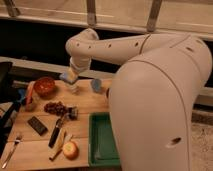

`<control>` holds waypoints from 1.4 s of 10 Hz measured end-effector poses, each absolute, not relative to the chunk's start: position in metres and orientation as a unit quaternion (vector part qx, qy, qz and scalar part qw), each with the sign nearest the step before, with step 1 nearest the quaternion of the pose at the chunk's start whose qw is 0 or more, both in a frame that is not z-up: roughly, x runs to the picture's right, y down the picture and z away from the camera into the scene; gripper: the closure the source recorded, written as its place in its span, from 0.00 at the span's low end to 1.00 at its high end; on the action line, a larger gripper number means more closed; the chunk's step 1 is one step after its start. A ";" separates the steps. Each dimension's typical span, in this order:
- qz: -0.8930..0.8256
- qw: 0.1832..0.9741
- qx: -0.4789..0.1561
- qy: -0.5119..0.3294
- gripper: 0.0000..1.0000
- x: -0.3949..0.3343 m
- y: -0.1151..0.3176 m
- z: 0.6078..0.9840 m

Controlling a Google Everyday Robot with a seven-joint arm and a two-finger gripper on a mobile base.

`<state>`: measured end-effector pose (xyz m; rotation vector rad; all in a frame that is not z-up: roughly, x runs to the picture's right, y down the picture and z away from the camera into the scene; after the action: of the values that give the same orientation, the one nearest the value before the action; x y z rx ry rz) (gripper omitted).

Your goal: Wipe table surface with sponge

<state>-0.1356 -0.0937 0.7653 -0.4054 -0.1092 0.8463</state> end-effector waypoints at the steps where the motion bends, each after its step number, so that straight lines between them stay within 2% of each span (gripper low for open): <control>1: 0.409 0.886 -0.204 -0.074 0.29 -0.154 -0.098 0.767; 3: 0.423 0.873 -0.220 -0.102 0.29 -0.173 -0.101 0.769; 9: 0.403 0.885 -0.215 -0.092 0.29 -0.165 -0.096 0.766; 14: 0.383 0.895 -0.208 -0.095 0.29 -0.173 -0.095 0.781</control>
<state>-0.1733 -0.0949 0.7805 -0.4305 -0.1964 0.7930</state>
